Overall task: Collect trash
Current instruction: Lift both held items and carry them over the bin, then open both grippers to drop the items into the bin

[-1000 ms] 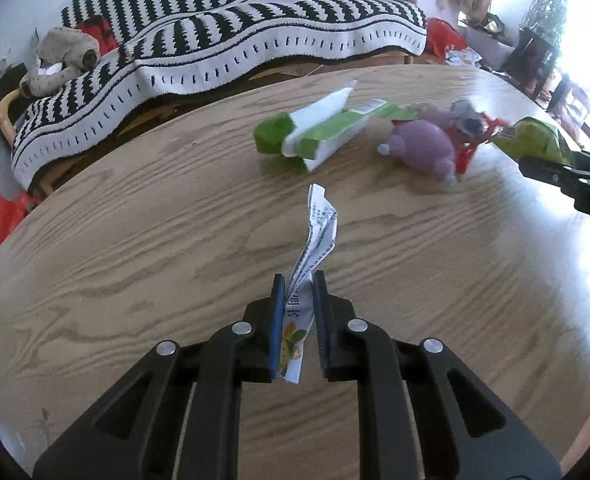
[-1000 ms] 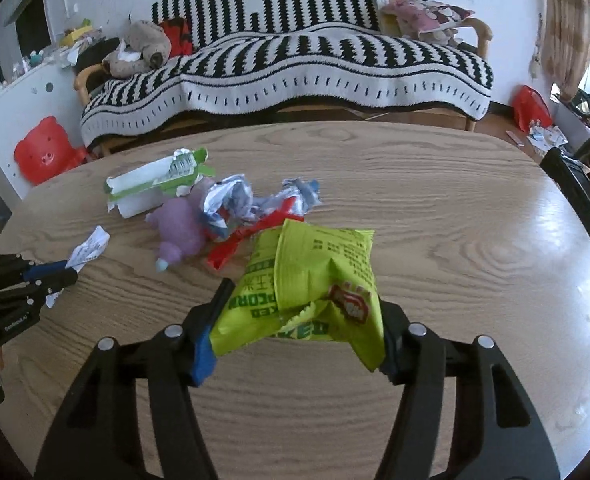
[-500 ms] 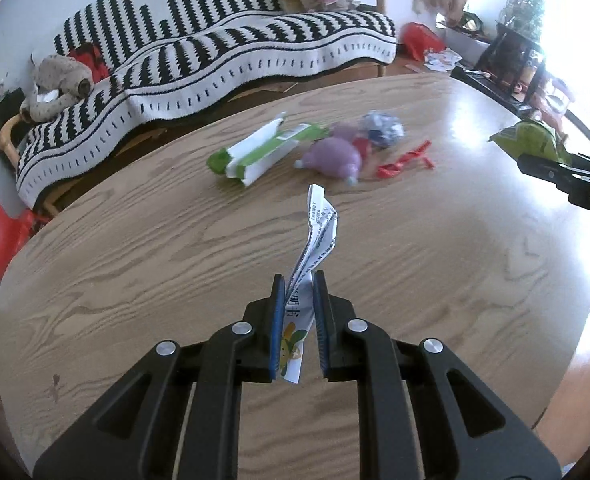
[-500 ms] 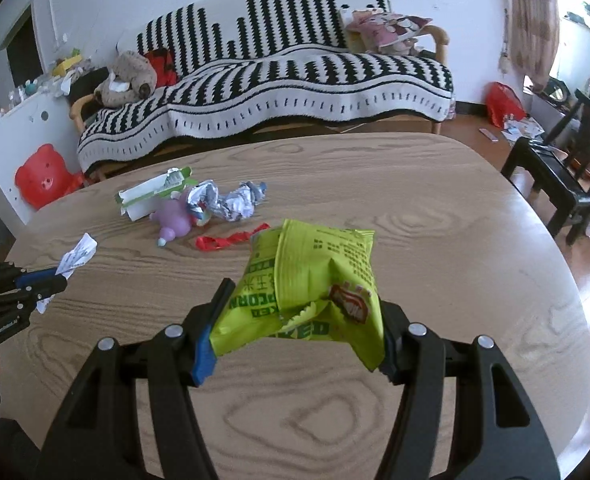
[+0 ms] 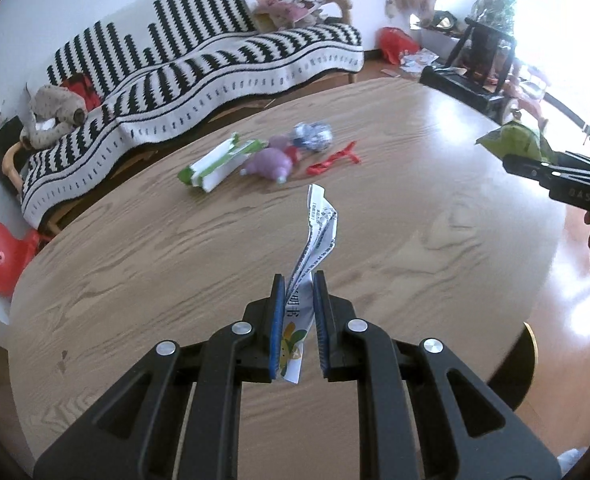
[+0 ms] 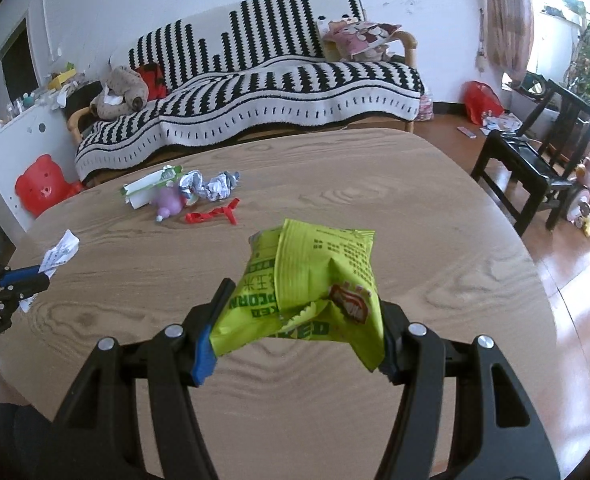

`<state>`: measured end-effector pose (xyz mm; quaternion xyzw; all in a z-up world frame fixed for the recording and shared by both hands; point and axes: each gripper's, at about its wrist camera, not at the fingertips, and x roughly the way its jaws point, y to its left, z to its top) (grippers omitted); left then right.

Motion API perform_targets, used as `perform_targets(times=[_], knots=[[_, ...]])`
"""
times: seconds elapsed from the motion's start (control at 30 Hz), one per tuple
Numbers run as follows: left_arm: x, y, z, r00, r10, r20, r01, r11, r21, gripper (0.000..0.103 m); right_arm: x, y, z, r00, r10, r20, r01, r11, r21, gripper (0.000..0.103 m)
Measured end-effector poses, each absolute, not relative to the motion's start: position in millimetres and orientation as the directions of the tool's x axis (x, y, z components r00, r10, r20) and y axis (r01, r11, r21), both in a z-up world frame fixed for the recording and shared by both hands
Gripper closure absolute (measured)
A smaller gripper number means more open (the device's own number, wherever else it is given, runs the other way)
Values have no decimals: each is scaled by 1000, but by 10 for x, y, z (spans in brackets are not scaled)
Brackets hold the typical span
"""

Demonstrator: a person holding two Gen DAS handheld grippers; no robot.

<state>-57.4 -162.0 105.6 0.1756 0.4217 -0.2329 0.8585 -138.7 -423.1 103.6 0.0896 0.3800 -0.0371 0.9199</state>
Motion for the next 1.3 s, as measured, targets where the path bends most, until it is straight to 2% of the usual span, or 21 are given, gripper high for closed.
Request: perform_targets(times=[0.27, 0.53, 0.63, 0.83, 1.03, 1.3], knots=[[-1372, -2184, 1167, 505, -357, -786, 663, 744, 89, 90, -2103, -4291, 1310, 740, -27, -672, 157, 979, 133, 43], [-2185, -2760, 930, 388, -453, -803, 783, 621, 27, 90, -2983, -4482, 1240, 733, -44, -679, 214, 962, 169, 43], [-2450, -2961, 722, 317, -468, -825, 822, 570, -8, 90, -3354, -4570, 1054, 716, -42, -697, 263, 941, 214, 43], [-2629, -3230, 226, 211, -438, -874, 842, 535, -64, 90, -3745, -4766, 320, 630, 23, -776, 369, 871, 325, 43], [-2526, -3232, -101, 152, -416, -896, 825, 553, -117, 90, -3713, -4694, -178, 539, 82, -838, 379, 865, 328, 43], [-2401, -3220, -398, 91, -383, -919, 813, 562, -153, 90, -3601, -4627, -450, 483, 138, -865, 397, 846, 357, 43]])
